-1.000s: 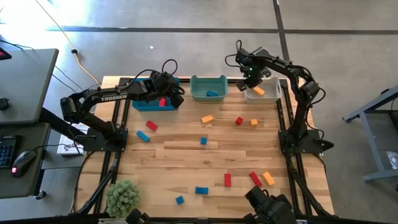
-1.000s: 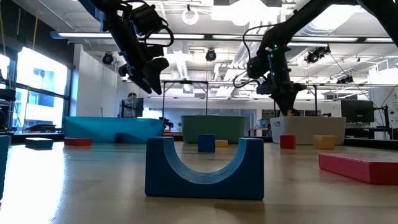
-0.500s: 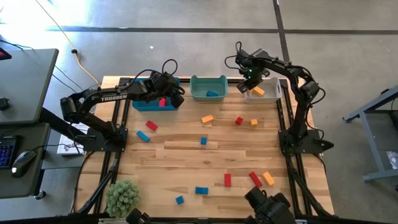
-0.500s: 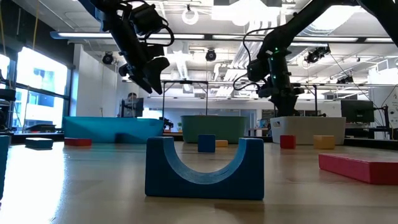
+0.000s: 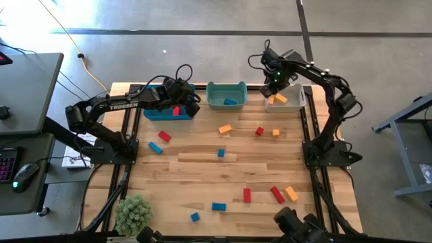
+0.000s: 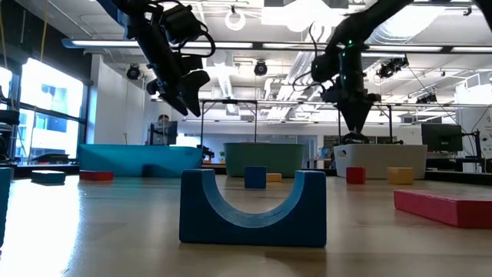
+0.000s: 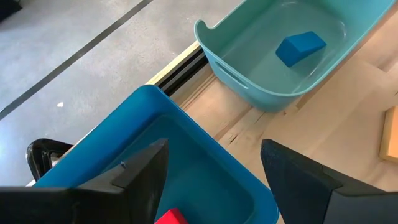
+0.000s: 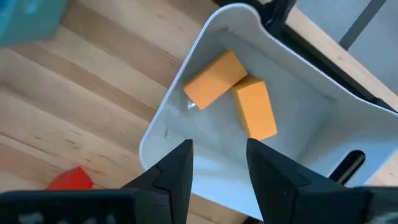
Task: Sort & place blocks by color
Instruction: Put the red block into the blue bin
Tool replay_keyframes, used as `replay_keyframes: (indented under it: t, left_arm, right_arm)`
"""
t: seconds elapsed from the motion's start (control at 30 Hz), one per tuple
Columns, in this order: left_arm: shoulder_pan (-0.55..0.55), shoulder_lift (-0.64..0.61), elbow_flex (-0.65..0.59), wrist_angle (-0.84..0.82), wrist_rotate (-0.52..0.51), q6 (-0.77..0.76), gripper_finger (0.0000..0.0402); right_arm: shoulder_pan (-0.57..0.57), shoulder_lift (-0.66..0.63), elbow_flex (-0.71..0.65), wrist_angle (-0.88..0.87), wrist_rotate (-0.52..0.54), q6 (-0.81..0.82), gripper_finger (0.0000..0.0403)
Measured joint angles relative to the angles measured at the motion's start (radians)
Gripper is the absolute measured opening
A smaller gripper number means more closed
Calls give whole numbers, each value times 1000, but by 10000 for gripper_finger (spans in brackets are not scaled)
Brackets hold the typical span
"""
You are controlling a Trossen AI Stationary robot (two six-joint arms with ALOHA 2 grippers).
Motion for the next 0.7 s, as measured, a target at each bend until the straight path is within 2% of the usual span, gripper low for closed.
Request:
replay_keyframes:
  t: [0.27,0.5,0.7]
  left_arm:
    - [0,0,0,-71,22,-50,243]
    - [-16,0,0,-195,131,-82,243]
    - [-67,0,0,-314,142,-25,243]
  right_arm:
    - [19,-95,0,2,-150,71,138]
    - [86,-134,0,3,-166,153,138]
    - [173,-137,0,-3,-167,229,138]
